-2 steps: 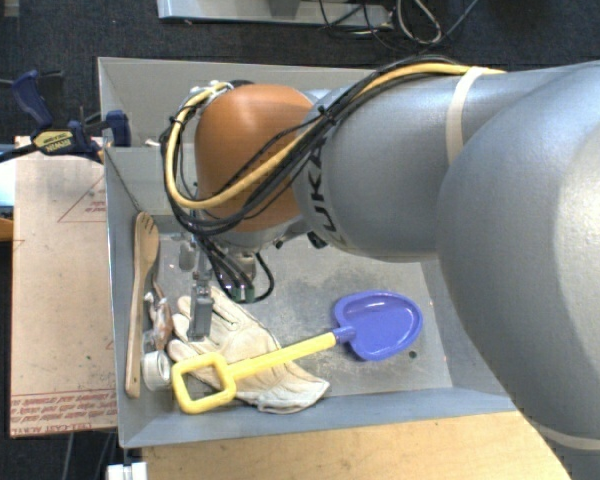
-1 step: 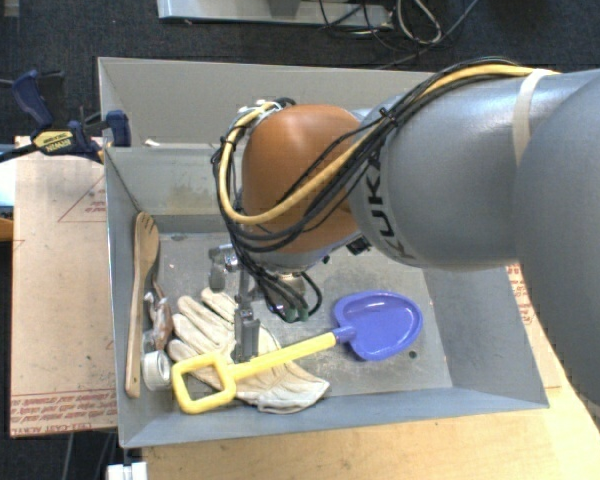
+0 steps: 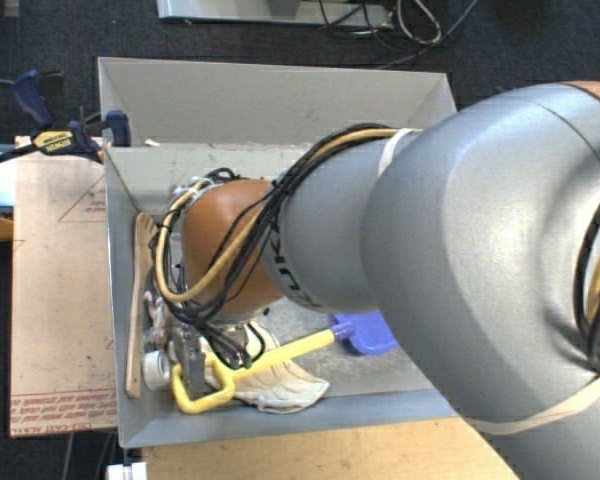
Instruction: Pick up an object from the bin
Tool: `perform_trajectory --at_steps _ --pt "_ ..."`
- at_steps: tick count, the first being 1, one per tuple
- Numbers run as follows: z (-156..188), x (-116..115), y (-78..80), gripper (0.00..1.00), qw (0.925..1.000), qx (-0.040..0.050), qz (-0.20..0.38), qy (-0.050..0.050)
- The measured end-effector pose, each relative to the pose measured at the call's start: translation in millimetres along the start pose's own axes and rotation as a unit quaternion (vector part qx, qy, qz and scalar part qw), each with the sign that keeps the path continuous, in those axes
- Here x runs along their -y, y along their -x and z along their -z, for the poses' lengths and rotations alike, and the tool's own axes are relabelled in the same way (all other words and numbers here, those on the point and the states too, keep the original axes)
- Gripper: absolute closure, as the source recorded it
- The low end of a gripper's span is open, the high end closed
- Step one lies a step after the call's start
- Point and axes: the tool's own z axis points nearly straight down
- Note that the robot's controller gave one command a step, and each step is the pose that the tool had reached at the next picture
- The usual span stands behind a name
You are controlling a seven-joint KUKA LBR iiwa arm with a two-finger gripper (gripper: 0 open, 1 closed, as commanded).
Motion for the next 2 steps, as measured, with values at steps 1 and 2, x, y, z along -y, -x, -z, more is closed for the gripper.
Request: perform_trajectory --at_steps 1,2 --pt "-1.7 0.1 -0.2 0.00 1.0000 0.0014 -0.001 0.001" --pt "-2.3 -0.5 -0.9 1.00 1.0000 0.0003 -0.001 0.001"
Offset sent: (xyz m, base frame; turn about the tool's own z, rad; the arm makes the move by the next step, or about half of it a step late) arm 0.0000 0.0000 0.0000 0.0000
